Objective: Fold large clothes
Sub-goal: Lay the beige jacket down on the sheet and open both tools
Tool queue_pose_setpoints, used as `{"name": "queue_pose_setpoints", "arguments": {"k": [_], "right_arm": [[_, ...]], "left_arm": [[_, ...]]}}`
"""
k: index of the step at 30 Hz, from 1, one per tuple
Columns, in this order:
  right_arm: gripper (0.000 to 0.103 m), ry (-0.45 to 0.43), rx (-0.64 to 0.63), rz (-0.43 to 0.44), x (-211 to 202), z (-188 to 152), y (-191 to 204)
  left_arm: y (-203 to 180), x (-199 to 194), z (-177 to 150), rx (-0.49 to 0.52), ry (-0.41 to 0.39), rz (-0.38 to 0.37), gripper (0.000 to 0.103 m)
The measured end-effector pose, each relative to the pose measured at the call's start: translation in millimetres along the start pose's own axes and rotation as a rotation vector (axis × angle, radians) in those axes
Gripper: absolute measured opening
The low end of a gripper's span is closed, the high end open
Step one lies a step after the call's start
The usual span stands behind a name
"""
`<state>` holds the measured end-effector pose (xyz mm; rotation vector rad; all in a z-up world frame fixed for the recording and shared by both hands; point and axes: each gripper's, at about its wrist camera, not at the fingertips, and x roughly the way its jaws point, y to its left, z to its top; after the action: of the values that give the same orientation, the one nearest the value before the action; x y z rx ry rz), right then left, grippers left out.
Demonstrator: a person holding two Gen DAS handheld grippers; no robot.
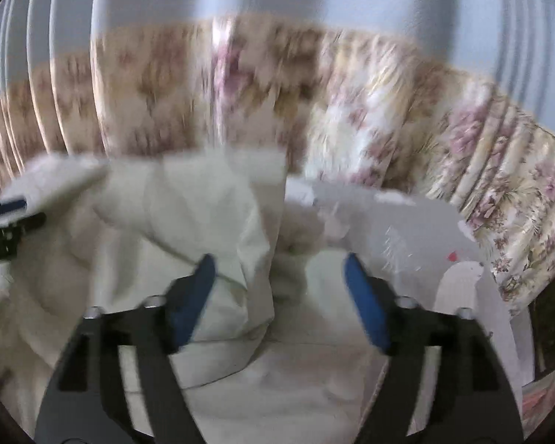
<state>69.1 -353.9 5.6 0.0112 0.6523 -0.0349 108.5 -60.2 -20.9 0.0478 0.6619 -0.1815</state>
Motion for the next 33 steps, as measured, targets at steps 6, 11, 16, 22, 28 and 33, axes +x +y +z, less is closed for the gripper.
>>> {"name": "queue_pose_setpoints", "arguments": {"k": [6, 11, 16, 22, 28, 33], "right_arm": [[0.086, -0.041, -0.007, 0.053, -12.4, 30.3, 28.1], [0.086, 0.051, 0.047, -0.025, 55.5, 68.2, 40.4], [0.086, 0.184, 0.059, -0.119, 119.8, 53.5, 29.9], [0.099, 0.322, 0.032, -0.128, 164.0, 18.1, 9.1], [0.099, 0.291, 0.071, -0.075, 158.4, 13.1, 1.8], [0.100, 0.118, 0.149, 0.036, 81.9, 11.9, -13.6]], "left_arm": [[-31.9, -15.7, 32.3, 0.018, -0.071, -0.033, 0.087], [-55.5, 39.4, 66.0, -0.010, -0.017, 0.014, 0.087], [-43.3, 112.5, 53.2, -0.038, 0.104, 0.096, 0.089], [-38.6, 123.1, 35.7, -0.028, 0.094, 0.073, 0.094], [-35.4, 117.3, 34.8, -0.048, 0.075, 0.040, 0.094], [-17.0, 61.6, 38.8, -0.122, -0.027, -0.045, 0.094]]}}
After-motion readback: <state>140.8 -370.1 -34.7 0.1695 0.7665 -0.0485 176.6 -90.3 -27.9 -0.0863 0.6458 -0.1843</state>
